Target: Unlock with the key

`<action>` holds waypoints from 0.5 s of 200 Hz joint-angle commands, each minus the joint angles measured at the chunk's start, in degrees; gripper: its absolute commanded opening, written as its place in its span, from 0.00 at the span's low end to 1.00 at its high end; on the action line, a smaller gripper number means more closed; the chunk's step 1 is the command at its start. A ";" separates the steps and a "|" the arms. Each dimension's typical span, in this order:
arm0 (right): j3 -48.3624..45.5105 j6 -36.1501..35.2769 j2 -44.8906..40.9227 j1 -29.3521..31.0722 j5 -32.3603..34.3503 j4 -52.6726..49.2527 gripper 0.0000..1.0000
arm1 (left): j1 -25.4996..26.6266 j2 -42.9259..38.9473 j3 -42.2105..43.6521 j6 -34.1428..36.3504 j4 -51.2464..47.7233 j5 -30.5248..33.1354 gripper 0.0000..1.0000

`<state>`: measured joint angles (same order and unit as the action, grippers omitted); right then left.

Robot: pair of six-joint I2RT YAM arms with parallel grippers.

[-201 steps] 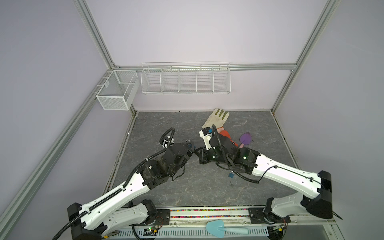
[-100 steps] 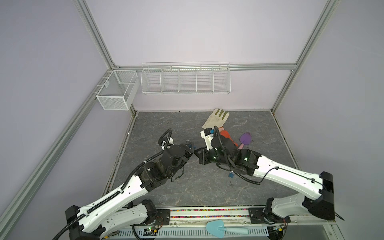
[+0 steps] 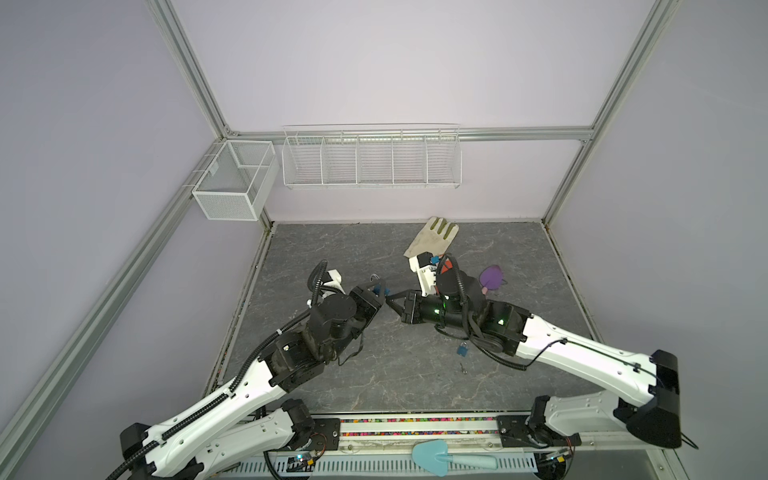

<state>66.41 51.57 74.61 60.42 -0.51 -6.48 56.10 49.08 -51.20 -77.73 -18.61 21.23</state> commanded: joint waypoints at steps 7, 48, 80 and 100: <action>-0.72 2.72 -2.01 -0.88 -3.03 12.29 0.06 | 1.31 -0.78 1.02 1.79 0.99 -6.12 0.00; -1.86 5.05 -1.95 -1.11 -4.37 15.27 0.06 | 1.30 -2.65 1.36 3.16 1.53 -5.32 0.00; -0.82 7.82 1.09 -0.41 -8.10 18.28 0.06 | 1.21 -3.02 1.78 3.59 3.42 -5.44 0.00; -2.72 7.81 -0.60 -0.50 -5.47 19.50 0.06 | 1.21 -3.43 1.71 4.65 3.37 -5.70 0.00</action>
<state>64.69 57.12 74.70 59.72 -5.87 1.74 56.07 45.58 -50.35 -74.46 -16.29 22.26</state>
